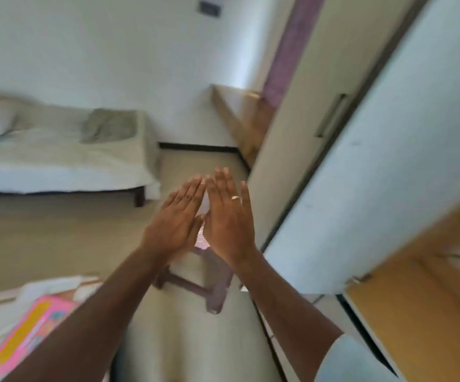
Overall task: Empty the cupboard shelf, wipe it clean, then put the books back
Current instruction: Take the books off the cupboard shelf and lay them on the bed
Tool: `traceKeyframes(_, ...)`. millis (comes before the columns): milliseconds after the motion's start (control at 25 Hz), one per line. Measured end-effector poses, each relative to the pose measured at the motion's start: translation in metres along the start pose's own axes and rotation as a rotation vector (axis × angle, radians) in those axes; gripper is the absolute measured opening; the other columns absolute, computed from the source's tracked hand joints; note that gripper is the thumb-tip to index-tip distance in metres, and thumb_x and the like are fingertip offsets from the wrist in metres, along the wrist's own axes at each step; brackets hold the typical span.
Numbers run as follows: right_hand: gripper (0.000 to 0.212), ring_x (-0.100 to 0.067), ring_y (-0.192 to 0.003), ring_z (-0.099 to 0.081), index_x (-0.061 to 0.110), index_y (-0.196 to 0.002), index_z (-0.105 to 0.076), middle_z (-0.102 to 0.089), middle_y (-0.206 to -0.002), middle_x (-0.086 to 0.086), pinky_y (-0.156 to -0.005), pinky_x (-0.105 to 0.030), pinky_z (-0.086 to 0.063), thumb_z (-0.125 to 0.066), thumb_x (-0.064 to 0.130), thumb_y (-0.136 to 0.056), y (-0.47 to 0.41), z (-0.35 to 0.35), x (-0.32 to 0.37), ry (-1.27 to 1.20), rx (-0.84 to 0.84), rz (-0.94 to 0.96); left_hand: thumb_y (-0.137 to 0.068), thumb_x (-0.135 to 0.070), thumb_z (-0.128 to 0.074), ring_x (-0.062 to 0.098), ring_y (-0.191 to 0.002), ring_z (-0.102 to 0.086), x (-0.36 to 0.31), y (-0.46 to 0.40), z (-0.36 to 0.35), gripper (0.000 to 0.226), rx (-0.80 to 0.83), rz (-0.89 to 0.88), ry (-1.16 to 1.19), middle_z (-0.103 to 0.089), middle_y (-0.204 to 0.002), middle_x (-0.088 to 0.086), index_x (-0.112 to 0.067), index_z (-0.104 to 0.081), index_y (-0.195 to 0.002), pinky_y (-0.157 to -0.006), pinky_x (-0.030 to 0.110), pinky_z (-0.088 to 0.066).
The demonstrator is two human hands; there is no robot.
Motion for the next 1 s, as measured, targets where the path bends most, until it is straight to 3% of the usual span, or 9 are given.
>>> traceKeyframes(120,0.065,-0.020,-0.156,-0.013,0.012,-0.154,-0.037,-0.026,-0.165,-0.007,-0.126,-0.048,-0.010,-0.046,0.018,-0.091,0.047,0.118,-0.104,0.060,-0.191,-0.200,-0.104,-0.028,-0.036,0.020,-0.154,-0.019,-0.138,-0.059,0.003,0.059,-0.092,-0.266,0.215,-0.019,-0.164,0.010,-0.003,-0.025,-0.156,-0.125,0.034,-0.017)
traceKeyframes(240,0.063,-0.018,-0.156,-0.011,0.011,-0.157,-0.031,-0.023,-0.167,-0.005,-0.126,-0.051,-0.014,-0.047,0.017,-0.096,0.113,0.205,-0.202,0.164,-0.328,-0.456,-0.105,-0.035,-0.036,0.015,-0.153,-0.022,-0.256,-0.099,-0.017,0.059,-0.015,-0.462,0.376,-0.022,-0.165,0.005,-0.008,-0.027,-0.157,-0.124,0.034,-0.022)
traceKeyframes(400,0.064,-0.018,-0.155,-0.016,0.010,-0.157,-0.028,-0.026,-0.165,-0.006,-0.123,-0.051,-0.022,-0.043,0.020,-0.096,0.187,0.290,-0.297,0.285,-0.380,-0.737,-0.101,-0.052,-0.027,0.011,-0.151,-0.025,-0.374,-0.144,-0.064,0.066,0.121,-0.544,0.471,-0.019,-0.165,-0.007,-0.020,-0.024,-0.159,-0.121,0.033,-0.029)
traceKeyframes(520,0.066,-0.018,-0.154,-0.022,0.012,-0.157,-0.029,-0.030,-0.164,-0.005,-0.123,-0.049,-0.025,-0.045,0.022,-0.094,0.242,0.340,-0.344,0.359,-0.418,-0.894,-0.101,-0.052,-0.035,0.022,-0.146,-0.037,-0.455,-0.159,-0.097,0.064,0.267,-0.556,0.537,-0.030,-0.163,-0.004,-0.024,-0.028,-0.158,-0.114,0.045,-0.040)
traceKeyframes(600,0.064,-0.026,-0.145,-0.039,0.011,-0.153,-0.036,-0.043,-0.156,-0.010,-0.115,-0.049,-0.037,-0.049,0.020,-0.091,0.275,0.366,-0.368,0.412,-0.469,-0.967,-0.102,-0.043,-0.046,0.030,-0.134,-0.052,-0.496,-0.167,-0.121,0.052,0.351,-0.503,0.582,-0.050,-0.150,0.005,-0.026,-0.040,-0.151,-0.104,0.049,-0.049)
traceKeyframes(720,0.061,-0.036,-0.112,-0.063,0.014,-0.148,-0.040,-0.065,-0.128,-0.015,-0.089,-0.045,-0.055,-0.050,0.020,-0.089,0.318,0.398,-0.410,0.452,-0.533,-1.077,-0.095,-0.044,-0.047,0.023,-0.110,-0.066,-0.552,-0.181,-0.148,0.034,0.443,-0.509,0.671,-0.073,-0.114,0.001,-0.033,-0.063,-0.123,-0.088,0.043,-0.058)
traceKeyframes(880,0.052,-0.036,-0.093,-0.070,0.017,-0.144,-0.042,-0.073,-0.114,-0.011,-0.072,-0.041,-0.058,-0.053,0.019,-0.094,0.351,0.427,-0.460,0.432,-0.659,-1.183,-0.087,-0.036,-0.051,0.015,-0.071,-0.070,-0.601,-0.216,-0.177,0.028,0.422,-0.499,0.754,-0.074,-0.074,-0.005,-0.022,-0.075,-0.090,-0.066,0.037,-0.059)
traceKeyframes(1000,0.042,-0.036,-0.085,-0.070,0.016,-0.136,-0.044,-0.075,-0.101,-0.010,-0.066,-0.041,-0.056,-0.053,0.019,-0.095,0.362,0.442,-0.486,0.475,-0.698,-1.214,-0.089,-0.020,-0.061,0.015,-0.061,-0.066,-0.636,-0.237,-0.197,0.016,0.413,-0.524,0.796,-0.068,-0.062,-0.005,-0.020,-0.071,-0.077,-0.064,0.039,-0.056)
Point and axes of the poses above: each hand's wrist, its own y-axis away from the middle knuckle, its own z-axis out of the back of the hand, x = y × z, the point moved 9 cm from there along -y, towards the middle knuckle
